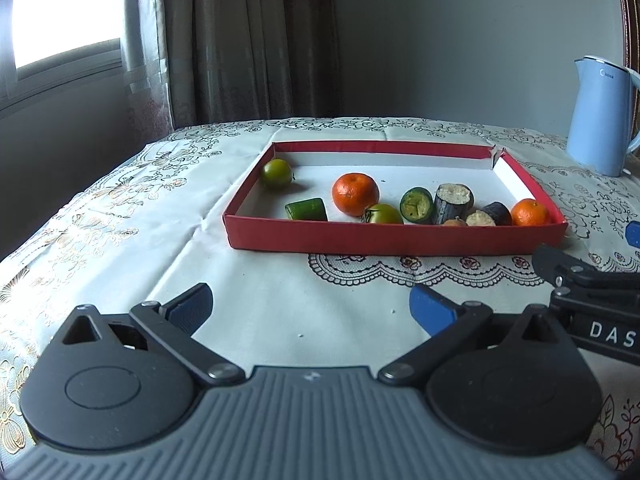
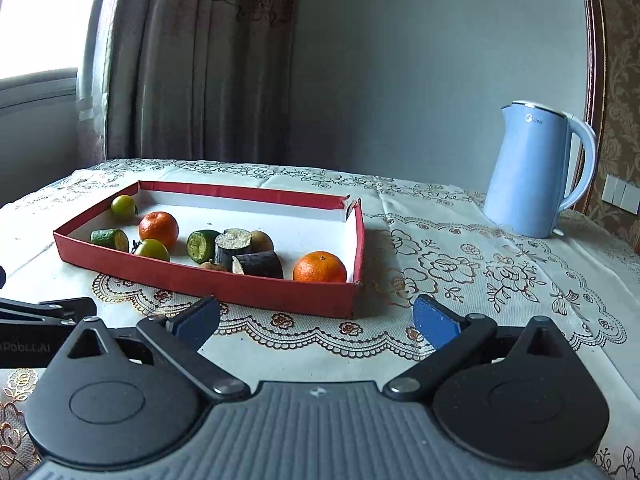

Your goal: Organize fruits

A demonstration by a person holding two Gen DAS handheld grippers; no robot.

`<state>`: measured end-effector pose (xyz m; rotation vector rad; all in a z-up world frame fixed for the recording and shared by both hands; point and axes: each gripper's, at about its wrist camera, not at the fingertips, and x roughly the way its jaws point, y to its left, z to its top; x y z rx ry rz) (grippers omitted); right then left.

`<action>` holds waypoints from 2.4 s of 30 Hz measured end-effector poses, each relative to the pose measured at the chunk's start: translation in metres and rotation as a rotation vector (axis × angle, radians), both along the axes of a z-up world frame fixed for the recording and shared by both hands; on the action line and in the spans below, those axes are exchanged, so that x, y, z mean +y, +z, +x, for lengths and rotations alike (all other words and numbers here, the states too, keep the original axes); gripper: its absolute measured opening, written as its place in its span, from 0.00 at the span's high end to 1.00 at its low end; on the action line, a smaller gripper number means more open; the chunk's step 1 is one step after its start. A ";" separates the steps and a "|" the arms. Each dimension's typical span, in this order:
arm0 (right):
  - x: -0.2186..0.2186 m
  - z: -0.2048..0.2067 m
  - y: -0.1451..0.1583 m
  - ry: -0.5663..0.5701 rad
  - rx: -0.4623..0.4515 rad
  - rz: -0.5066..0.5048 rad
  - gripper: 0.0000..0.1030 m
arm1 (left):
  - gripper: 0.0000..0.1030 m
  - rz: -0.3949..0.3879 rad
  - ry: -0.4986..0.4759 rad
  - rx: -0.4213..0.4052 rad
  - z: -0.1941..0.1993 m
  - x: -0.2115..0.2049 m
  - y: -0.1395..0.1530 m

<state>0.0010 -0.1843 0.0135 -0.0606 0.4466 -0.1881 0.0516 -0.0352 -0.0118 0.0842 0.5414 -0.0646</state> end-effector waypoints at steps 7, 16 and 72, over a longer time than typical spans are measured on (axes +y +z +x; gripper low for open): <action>0.006 0.004 0.000 -0.002 0.016 0.057 0.00 | 0.00 -0.034 0.011 0.003 0.003 0.011 -0.002; 0.011 0.006 -0.007 -0.004 0.058 0.078 0.00 | 0.00 -0.040 0.016 0.025 0.006 0.015 -0.010; 0.019 -0.009 -0.005 0.028 -0.045 0.081 0.00 | 0.00 -0.056 -0.016 0.020 0.013 0.018 -0.009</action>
